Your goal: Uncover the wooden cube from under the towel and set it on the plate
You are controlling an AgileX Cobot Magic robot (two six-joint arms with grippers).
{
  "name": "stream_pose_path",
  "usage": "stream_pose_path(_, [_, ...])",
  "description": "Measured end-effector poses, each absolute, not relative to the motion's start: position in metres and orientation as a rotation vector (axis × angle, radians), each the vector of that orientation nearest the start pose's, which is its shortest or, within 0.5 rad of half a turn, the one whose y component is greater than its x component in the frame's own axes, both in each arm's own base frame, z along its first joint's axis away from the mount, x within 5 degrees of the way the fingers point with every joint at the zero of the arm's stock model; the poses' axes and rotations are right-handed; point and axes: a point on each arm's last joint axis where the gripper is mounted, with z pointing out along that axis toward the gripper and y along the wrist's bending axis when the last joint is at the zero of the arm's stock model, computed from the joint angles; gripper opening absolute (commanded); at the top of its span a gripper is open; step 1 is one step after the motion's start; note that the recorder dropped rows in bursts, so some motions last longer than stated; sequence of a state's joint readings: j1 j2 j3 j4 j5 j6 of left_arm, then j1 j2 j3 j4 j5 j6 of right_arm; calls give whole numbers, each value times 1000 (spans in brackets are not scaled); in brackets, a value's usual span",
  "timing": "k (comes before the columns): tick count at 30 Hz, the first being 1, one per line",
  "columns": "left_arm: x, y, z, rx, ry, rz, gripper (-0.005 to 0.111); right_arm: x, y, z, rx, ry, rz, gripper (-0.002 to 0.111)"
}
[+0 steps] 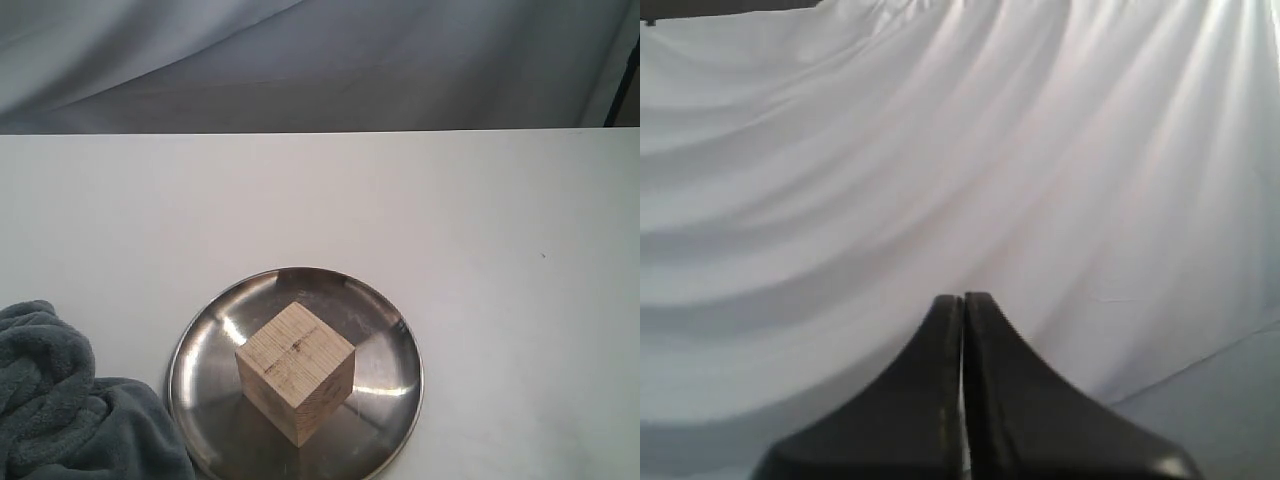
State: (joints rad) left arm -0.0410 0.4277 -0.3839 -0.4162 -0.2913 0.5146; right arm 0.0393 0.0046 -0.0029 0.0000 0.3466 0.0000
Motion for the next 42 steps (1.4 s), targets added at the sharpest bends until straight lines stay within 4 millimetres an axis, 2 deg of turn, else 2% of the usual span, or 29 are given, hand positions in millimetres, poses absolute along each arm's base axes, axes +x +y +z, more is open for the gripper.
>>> stream_pose_path(8, [73, 15, 276, -117, 1276, 153, 2, 54, 2, 183, -36, 1832, 28, 0])
stream_pose_path(11, [64, 16, 262, -124, 1253, 151, 2, 54, 2, 183, -36, 1832, 28, 0])
stream_pose_path(18, [53, 17, 265, -140, 1154, 158, 2, 54, 2, 183, -36, 1832, 28, 0])
stream_pose_path(31, [52, 14, 265, -124, 1142, 117, 2, 54, 2, 183, -36, 1832, 28, 0])
stream_pose_path(35, [54, 5, 264, -37, 1169, 57, 2, 54, 2, 183, -36, 1832, 28, 0])
stream_pose_path(42, [59, 1, 249, -61, 1338, -53, 2, 54, 2, 183, -36, 1832, 28, 0])
